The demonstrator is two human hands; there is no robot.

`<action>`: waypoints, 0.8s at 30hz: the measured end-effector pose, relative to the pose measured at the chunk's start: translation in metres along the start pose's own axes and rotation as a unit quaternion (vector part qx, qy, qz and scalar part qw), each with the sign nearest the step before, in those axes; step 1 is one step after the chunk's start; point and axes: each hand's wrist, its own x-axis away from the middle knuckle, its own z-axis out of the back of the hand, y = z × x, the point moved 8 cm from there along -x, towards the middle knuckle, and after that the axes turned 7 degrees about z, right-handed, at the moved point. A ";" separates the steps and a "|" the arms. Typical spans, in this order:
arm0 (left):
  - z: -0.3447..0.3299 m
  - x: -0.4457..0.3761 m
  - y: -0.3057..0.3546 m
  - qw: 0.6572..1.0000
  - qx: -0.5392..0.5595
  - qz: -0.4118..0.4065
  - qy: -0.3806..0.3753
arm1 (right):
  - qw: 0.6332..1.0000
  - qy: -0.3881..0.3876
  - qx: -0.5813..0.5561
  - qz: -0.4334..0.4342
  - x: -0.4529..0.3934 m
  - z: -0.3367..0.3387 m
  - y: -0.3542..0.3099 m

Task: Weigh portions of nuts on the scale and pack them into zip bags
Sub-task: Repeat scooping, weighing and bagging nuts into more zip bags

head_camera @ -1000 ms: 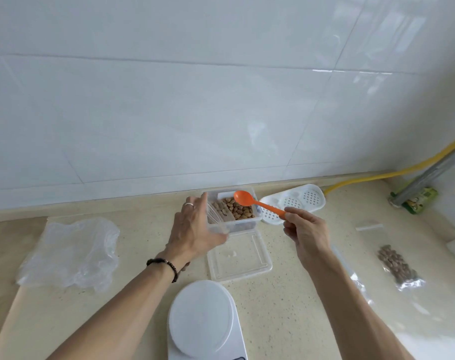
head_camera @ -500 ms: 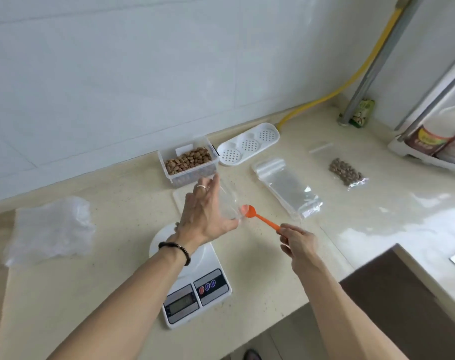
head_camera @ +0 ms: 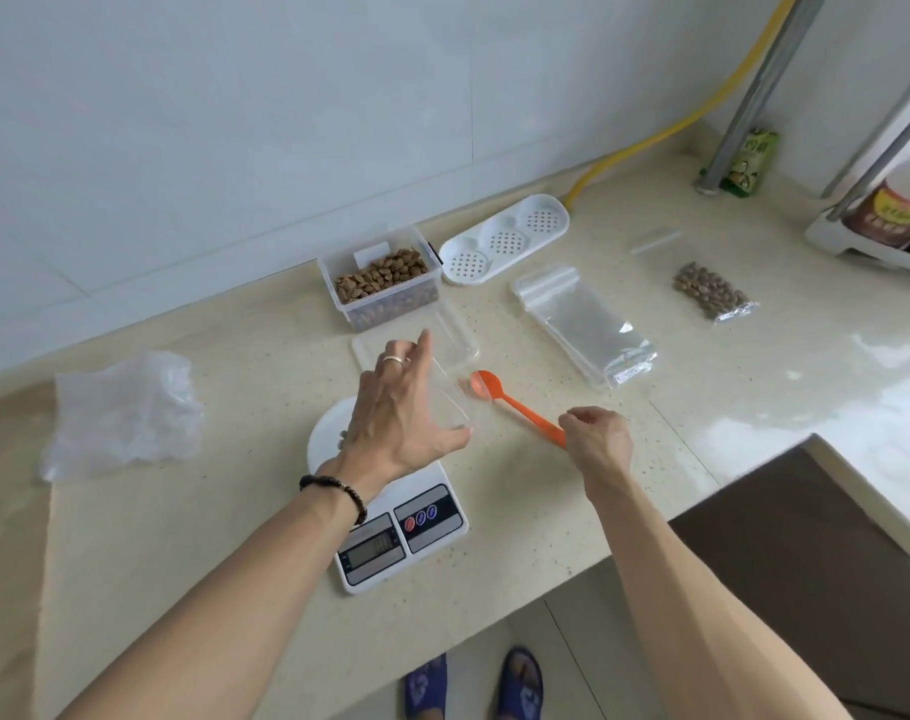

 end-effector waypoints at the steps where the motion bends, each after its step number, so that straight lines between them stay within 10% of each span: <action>1: 0.002 0.000 -0.003 1.000 0.003 -0.001 0.003 | 1.000 0.009 -0.008 0.017 0.005 0.002 -0.010; 5: 0.017 0.001 -0.013 0.999 0.043 -0.015 0.018 | 0.975 -0.125 -0.082 0.164 0.043 -0.016 -0.105; 10: 0.043 -0.003 -0.026 0.994 0.079 -0.043 0.059 | 0.917 -0.225 0.097 0.315 0.088 -0.055 -0.187; 24: 0.026 -0.024 -0.158 0.940 0.315 0.079 -0.104 | 0.930 -0.259 -0.071 0.252 0.088 -0.099 -0.212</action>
